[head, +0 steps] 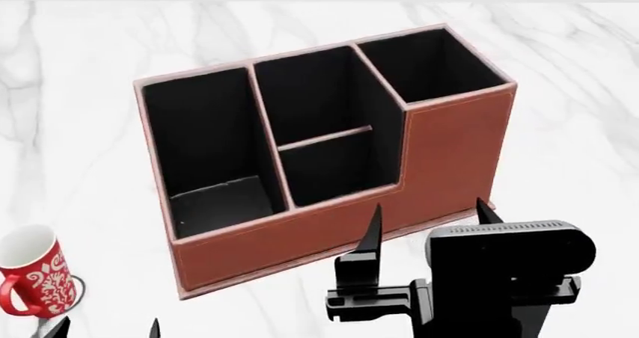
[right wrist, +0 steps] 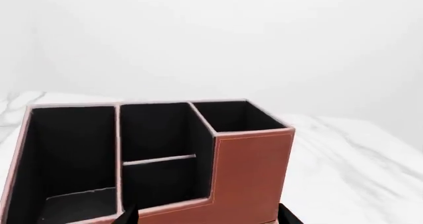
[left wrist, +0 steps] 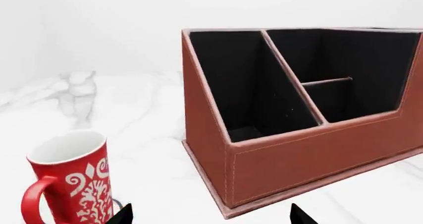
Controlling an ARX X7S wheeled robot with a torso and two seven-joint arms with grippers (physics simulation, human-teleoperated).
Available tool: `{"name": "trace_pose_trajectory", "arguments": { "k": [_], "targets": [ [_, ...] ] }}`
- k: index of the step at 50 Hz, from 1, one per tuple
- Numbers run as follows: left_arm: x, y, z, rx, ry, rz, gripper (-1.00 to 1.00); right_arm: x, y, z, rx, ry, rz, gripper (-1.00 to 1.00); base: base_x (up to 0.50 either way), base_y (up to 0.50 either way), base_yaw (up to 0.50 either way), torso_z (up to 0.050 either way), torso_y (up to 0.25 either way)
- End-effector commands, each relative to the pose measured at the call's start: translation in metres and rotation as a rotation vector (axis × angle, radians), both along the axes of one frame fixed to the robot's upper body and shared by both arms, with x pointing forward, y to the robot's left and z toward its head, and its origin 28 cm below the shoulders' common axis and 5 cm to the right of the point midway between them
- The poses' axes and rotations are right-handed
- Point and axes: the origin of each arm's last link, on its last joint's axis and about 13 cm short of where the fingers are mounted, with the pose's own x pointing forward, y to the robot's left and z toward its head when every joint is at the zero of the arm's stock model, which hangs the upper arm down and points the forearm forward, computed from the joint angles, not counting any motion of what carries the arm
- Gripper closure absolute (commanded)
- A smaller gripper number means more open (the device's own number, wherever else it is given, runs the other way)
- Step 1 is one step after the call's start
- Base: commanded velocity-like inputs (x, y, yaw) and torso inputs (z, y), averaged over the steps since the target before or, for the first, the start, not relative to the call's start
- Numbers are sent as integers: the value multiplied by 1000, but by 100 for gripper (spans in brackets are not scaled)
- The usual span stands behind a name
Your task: Pick up the book and place it in the left compartment of the caddy.
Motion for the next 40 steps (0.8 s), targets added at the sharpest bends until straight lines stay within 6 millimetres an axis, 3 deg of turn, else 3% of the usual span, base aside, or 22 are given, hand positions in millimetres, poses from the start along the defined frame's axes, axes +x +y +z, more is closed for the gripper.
{"name": "trace_pose_trajectory", "arguments": {
  "k": [1,11,36,40],
  "targets": [
    [1,1,0,3,0,2,-100,0,1,1,-4,-2,3,-100,0,0,0,0,0],
    [1,1,0,3,-1,2,-100,0,3,4,-2,-2,28,-100,0,0,0,0,0],
    [1,1,0,3,-1,5,-100,1,5,7,16,8,16,-100,495,0,0,0,0],
    [1,1,0,2,-1,7,-100,0,6,7,0,9,30,-100,0,0,0,0,4]
  ]
}}
